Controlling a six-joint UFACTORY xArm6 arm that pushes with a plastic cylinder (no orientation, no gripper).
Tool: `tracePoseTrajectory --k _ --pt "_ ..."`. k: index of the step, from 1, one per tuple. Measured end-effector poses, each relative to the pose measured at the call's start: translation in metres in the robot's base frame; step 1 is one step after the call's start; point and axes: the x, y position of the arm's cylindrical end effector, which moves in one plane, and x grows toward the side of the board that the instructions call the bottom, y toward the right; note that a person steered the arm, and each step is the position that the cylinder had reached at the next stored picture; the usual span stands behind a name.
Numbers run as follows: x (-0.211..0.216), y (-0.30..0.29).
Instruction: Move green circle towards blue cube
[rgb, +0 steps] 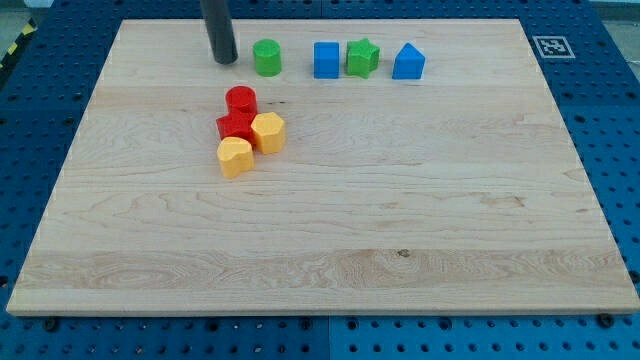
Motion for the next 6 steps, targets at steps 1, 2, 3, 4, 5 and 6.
tracePoseTrajectory --k 1,2,3,4,5,6 --pt "0.000 0.017" --pt "0.000 0.023" --pt "0.000 0.025" --pt "0.000 0.026" --pt "0.000 0.027" --pt "-0.003 0.029"
